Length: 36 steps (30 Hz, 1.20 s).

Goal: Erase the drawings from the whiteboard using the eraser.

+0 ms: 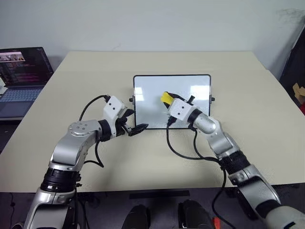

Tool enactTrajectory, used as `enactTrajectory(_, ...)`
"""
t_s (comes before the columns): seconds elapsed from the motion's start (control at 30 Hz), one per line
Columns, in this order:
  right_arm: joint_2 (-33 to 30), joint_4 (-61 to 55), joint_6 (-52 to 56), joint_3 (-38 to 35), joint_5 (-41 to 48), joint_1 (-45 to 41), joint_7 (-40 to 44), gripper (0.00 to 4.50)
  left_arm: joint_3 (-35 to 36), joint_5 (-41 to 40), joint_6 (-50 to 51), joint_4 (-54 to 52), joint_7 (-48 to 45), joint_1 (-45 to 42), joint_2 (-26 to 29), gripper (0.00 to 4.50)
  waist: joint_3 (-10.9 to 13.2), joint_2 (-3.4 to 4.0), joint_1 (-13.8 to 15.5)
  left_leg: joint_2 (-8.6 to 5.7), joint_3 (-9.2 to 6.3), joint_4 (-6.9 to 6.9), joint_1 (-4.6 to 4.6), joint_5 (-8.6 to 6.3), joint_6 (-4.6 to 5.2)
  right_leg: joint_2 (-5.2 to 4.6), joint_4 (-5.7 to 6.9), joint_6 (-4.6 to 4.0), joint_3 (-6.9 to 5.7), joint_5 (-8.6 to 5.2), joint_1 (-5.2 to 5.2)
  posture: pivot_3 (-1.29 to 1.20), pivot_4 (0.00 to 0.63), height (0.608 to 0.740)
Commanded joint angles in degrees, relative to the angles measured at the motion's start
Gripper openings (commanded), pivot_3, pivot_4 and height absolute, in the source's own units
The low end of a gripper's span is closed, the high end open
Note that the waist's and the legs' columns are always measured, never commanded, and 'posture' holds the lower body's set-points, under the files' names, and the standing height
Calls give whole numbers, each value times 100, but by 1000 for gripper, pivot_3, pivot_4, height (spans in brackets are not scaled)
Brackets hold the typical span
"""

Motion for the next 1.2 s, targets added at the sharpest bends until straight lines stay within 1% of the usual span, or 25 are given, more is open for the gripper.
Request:
enactTrajectory(0.03, 30, 641, -460, 175, -113, -73, -25, 1174, 73, 8, -122, -65, -63, -77, 56, 4500, 0, 0, -2, 0, 0, 0, 0, 0, 0, 0, -1, 0, 1, 0, 0, 0, 150, 740)
enactTrajectory(0.2, -52, 1068, -898, 542, -243, 269, 307, 1174, 180, 10, -166, 1, -113, 30, 112, 4500, 0, 0, -15, 1, 4, 0, 3, -2, 4, 0, 3, 0, 3, 0, 1, 0, 150, 740)
enactTrajectory(0.37, -160, 1120, -1018, 822, -365, 559, 605, 1174, 188, -29, -173, -32, -206, 93, 125, 4500, -2, -1, -24, 0, 5, 4, 21, -3, 7, 1, 23, 0, 6, 0, 12, 0, 150, 740)
enactTrajectory(0.47, -157, 855, -1156, 734, -359, 536, 393, 1174, 201, -6, -202, 20, -215, 89, 121, 4500, -2, -1, -21, 0, 4, 8, 24, -3, 7, 5, 31, -2, 6, 2, 13, 0, 150, 740)
enactTrajectory(0.6, -48, 240, -1951, 263, -32, 216, -134, 1174, 265, 7, -213, 145, -220, 89, 141, 4500, 0, 1, -21, 0, 2, 9, 20, -2, 7, 20, 33, -4, 6, 4, 7, 0, 150, 740)
enactTrajectory(0.7, -62, 164, -2131, 17, -153, -88, -600, 1174, 332, 1, -240, 269, -226, 105, 181, 4500, 3, 1, -44, 4, 3, 7, 13, -1, 6, 20, 30, -4, 9, 3, -2, 0, 150, 740)
enactTrajectory(0.77, -100, 444, -1979, -26, -315, -269, -822, 1174, 410, -43, -247, 343, -272, 154, 204, 4500, 2, 1, -48, 6, 3, 4, 11, -1, 4, 18, 22, -4, 9, 3, -3, 0, 150, 740)
enactTrajectory(0.83, -126, 983, -1715, -25, -461, -475, -980, 1174, 457, 29, -392, 522, -391, 307, 332, 4500, 1, -1, -50, 7, 3, 0, 11, -1, 3, 15, 14, -4, 8, 2, -2, 0, 150, 740)
enactTrajectory(0.93, -109, 1729, -1415, 60, -549, -657, -965, 1174, 493, -43, -488, 504, -602, 476, 471, 4500, 2, 0, -54, 6, 6, -4, 11, -2, 3, 7, 9, -5, 9, 2, -2, 0, 150, 740)
enactTrajectory(1.07, -48, 2308, -1405, 272, -621, -560, -612, 1173, 486, -174, -449, 228, -732, 508, 465, 4500, 4, -5, -54, 6, 7, -1, 10, -3, 5, 3, 11, -5, 7, 2, 1, 0, 150, 740)
enactTrajectory(1.2, -68, 2369, -1605, 505, -633, -123, -173, 1173, 485, -334, -291, -74, -714, 459, 395, 4500, -9, -16, -62, 6, 6, 2, 26, -3, 7, 3, 22, -5, 7, 2, 15, 0, 150, 740)
